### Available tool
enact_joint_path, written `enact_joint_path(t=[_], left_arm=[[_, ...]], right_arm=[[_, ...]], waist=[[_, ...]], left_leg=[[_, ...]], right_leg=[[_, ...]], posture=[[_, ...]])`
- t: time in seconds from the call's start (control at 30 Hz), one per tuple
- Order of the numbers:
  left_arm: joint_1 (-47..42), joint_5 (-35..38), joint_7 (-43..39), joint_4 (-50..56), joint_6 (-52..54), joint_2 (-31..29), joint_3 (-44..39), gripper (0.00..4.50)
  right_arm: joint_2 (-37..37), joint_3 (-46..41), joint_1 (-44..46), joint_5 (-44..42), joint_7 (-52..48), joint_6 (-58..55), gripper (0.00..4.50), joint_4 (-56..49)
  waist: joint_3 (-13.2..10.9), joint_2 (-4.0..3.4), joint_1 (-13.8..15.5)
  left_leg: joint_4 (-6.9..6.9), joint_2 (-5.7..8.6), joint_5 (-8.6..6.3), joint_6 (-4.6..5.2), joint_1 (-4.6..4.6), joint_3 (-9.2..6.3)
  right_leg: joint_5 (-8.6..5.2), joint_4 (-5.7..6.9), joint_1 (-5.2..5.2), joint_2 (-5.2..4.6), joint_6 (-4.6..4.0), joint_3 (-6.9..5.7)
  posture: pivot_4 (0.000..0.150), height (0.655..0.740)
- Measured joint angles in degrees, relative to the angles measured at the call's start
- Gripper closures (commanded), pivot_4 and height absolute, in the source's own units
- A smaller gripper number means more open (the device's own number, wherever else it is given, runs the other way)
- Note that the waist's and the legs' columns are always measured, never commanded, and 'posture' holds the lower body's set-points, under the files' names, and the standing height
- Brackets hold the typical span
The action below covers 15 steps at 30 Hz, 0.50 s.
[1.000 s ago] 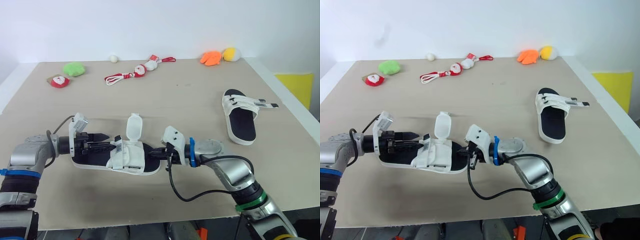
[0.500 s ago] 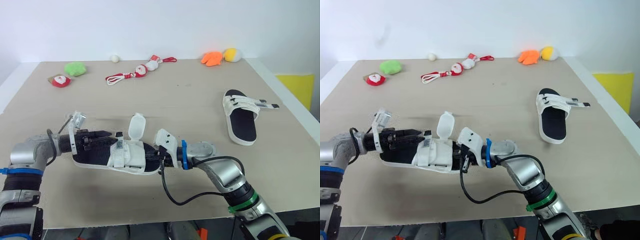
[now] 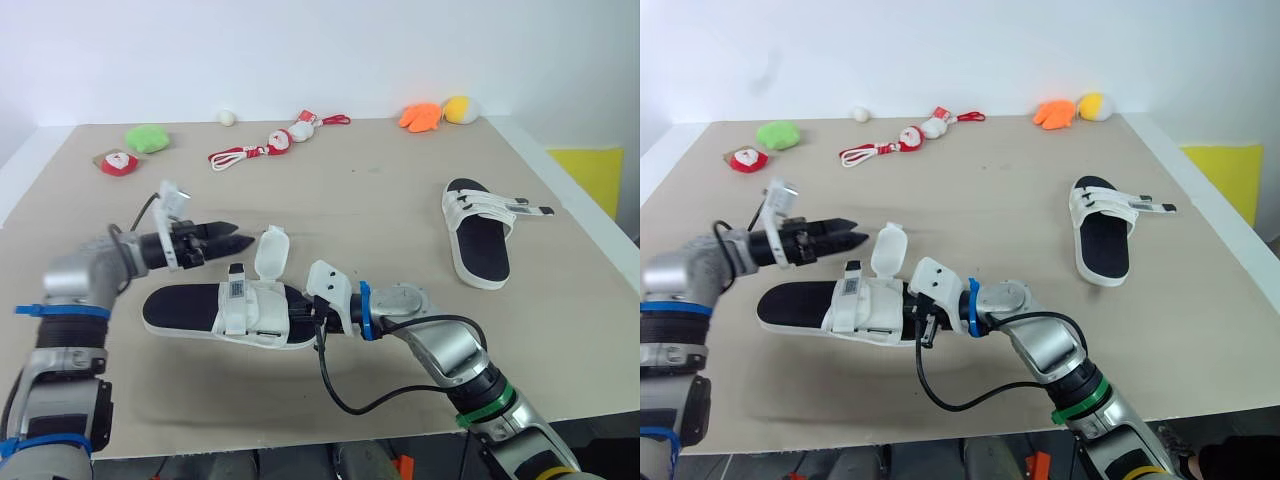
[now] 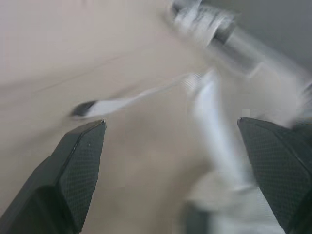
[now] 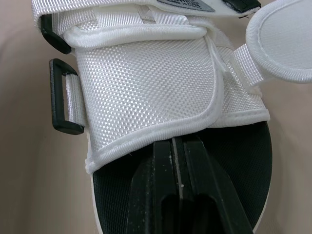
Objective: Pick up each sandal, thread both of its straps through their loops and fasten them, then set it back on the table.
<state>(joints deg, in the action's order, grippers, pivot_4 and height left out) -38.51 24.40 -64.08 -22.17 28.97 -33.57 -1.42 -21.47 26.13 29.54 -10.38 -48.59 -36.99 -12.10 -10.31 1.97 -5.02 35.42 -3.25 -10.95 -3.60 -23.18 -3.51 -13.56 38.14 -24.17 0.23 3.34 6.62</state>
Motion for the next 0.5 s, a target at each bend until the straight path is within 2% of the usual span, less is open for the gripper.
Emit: enact_joint_path(t=[0.23,0.3,0.5], left_arm=[[-6.6,-10.7,2.5,-13.5,-27.9,3.0,1.8,0.04],[-7.5,-11.6,1.8,-16.1,-31.4,3.7,2.1,0.04],[-9.5,-9.3,-1.3,-18.8,-31.0,3.3,-0.3,0.04]], right_arm=[[-0.1,-0.1,-0.3,0.0,0.4,0.0,4.50,-0.5],[-0.2,-0.1,-0.4,0.1,0.5,0.0,4.50,-0.8],[-0.2,0.0,-0.7,0.1,1.2,-0.1,4.50,-1.4]], waist=[[0.0,0.02,0.1],[0.0,0.02,0.0],[0.0,0.02,0.0]], left_leg=[[0.02,0.02,0.02,0.01,-0.02,0.01],[0.01,0.02,0.02,0.01,-0.03,0.02],[0.01,0.01,0.02,0.01,-0.08,0.00]], right_leg=[[0.03,-0.01,0.00,0.00,0.02,0.04],[0.02,-0.01,0.00,0.01,0.02,0.04],[0.02,-0.01,-0.04,0.03,0.04,0.05]], posture=[[0.150,0.7400],[0.150,0.7400],[0.150,0.7400]])
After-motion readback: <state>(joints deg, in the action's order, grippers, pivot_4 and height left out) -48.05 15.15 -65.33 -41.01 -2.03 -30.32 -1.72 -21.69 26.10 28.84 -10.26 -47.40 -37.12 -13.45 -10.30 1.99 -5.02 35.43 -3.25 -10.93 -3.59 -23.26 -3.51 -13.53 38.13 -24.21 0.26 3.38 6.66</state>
